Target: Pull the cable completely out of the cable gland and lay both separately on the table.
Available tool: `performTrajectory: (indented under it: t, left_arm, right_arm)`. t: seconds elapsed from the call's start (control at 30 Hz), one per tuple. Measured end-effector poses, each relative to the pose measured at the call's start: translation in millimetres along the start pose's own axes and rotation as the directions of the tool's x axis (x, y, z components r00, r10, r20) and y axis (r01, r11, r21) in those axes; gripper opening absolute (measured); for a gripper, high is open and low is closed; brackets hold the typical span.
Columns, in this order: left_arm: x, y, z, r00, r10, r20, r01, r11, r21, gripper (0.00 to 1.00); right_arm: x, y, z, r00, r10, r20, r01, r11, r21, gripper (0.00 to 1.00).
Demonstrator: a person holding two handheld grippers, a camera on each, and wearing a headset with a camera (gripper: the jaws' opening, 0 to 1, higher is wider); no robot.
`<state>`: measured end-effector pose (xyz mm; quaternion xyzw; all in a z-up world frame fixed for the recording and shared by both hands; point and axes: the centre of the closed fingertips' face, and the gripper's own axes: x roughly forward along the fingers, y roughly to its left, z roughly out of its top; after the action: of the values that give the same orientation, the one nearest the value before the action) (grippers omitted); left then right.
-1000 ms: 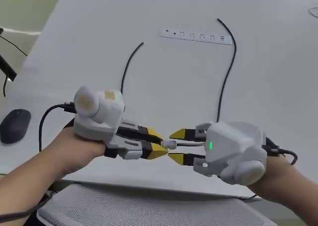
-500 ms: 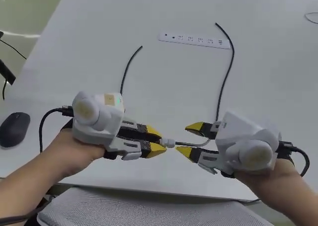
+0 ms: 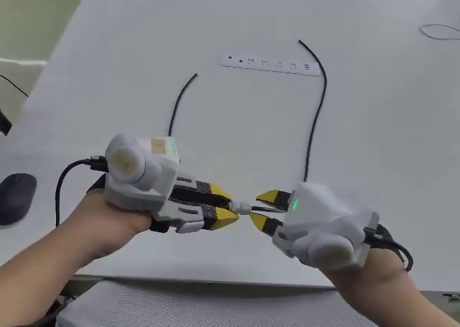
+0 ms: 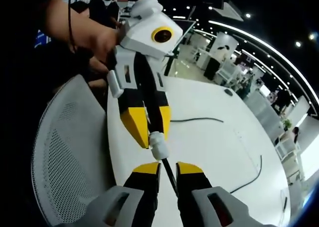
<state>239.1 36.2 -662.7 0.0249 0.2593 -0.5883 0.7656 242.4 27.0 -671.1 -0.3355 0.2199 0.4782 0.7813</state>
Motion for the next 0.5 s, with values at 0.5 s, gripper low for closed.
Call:
performTrajectory:
  t: [0.5]
  left_arm:
    - [4.4,-0.9,3.5,1.0000,0.002,0.002,-0.002,1.000,0.028,0.15]
  right_arm:
    - [-3.9,-4.3,-4.6,0.9998,-0.019,0.002,0.018,0.999,0.046,0.00]
